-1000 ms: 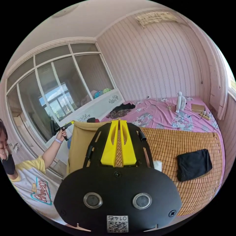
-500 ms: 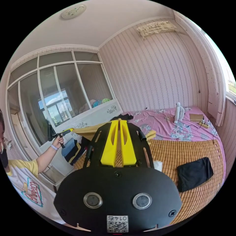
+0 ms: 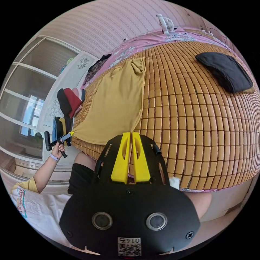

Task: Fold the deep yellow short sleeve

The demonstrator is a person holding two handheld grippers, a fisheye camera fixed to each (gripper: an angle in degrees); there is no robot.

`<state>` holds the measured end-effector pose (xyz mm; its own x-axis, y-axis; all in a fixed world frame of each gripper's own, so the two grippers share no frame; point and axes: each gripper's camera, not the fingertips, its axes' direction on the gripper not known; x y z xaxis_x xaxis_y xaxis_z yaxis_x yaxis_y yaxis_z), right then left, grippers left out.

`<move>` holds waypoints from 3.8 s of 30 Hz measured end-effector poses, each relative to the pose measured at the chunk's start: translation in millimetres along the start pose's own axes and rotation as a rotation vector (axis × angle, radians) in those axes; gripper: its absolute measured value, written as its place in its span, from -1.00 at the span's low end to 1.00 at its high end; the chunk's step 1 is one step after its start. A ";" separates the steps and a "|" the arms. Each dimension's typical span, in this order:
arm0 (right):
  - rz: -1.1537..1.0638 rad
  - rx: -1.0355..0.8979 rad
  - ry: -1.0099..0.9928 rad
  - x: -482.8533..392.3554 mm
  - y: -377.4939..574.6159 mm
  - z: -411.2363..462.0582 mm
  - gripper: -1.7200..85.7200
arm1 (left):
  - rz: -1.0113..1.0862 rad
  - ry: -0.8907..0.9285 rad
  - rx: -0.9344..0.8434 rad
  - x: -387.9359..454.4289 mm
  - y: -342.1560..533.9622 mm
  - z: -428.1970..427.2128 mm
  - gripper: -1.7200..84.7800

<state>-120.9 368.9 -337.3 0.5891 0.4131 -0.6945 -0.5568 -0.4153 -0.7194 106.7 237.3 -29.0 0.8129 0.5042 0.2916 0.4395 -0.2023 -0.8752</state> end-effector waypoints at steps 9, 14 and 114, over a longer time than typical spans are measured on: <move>0.001 -0.060 0.034 -18.5 46.0 7.8 -0.95 | -0.058 0.030 -0.107 1.2 53.2 -13.9 -0.98; 0.053 -0.096 0.033 -26.4 69.8 11.0 -0.93 | -0.050 0.008 -0.153 26.0 79.6 -35.5 -0.96; 0.263 0.219 0.313 19.3 -79.6 27.3 -0.81 | 0.742 0.105 0.012 749.2 -391.3 160.7 -0.98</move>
<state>-81.2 432.1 -293.9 0.5410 0.0380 -0.8402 -0.8017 -0.2788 -0.5288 482.3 829.1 469.9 0.9268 0.1560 -0.3417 -0.2419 -0.4481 -0.8606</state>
